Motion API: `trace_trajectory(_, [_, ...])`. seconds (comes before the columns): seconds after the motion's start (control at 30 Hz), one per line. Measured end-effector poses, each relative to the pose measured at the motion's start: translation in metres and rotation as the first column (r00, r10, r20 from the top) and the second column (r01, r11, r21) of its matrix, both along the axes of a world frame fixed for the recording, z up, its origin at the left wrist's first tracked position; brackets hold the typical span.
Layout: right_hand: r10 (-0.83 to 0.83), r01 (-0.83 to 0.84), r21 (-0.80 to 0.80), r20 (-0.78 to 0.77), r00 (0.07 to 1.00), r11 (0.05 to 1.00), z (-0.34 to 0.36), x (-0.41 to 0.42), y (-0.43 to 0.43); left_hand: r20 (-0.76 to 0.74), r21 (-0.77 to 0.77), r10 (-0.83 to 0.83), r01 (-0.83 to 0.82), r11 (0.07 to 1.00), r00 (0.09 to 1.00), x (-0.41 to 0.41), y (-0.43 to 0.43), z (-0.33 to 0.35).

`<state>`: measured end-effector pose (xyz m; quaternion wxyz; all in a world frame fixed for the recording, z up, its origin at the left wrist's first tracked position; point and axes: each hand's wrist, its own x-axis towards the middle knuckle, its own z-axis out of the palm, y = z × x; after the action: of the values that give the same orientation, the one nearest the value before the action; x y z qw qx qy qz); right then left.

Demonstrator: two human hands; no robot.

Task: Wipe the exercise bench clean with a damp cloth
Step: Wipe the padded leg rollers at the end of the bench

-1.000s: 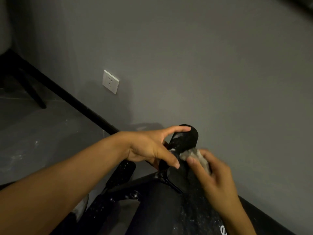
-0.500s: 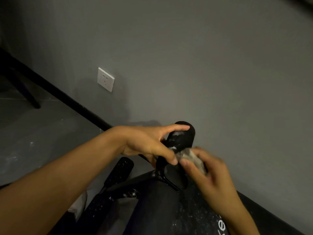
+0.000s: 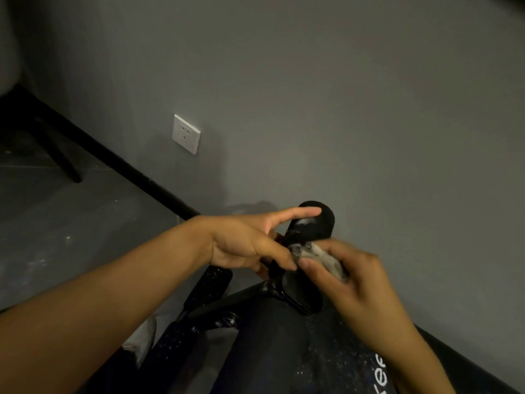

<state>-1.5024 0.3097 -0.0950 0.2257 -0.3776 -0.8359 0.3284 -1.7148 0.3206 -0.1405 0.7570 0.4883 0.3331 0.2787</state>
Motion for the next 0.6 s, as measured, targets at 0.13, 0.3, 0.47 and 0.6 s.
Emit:
trace_trajectory(0.13, [-0.084,0.079,0.092,0.044,0.996,0.993,-0.001,0.005,0.017,-0.027,-0.023,0.068,-0.069,0.997,0.997,0.008,-0.001,0.003])
trace_trajectory(0.3, [-0.256,0.243,0.237,0.025,0.966,0.941,-0.01,-0.004,0.041,-0.079,-0.023,0.106,-0.108,0.994,0.991,0.012,0.001,0.007])
trace_trajectory(0.47, [-0.011,0.011,-0.008,0.001,1.0,1.0,0.001,0.004,-0.003,-0.092,0.014,0.074,-0.073,0.997,0.993,0.009,0.001,0.006])
trace_trajectory(0.6, [-0.138,0.129,0.154,0.046,0.989,0.98,-0.005,0.003,0.019,-0.123,0.03,0.12,-0.117,0.993,0.985,0.011,0.0,0.006])
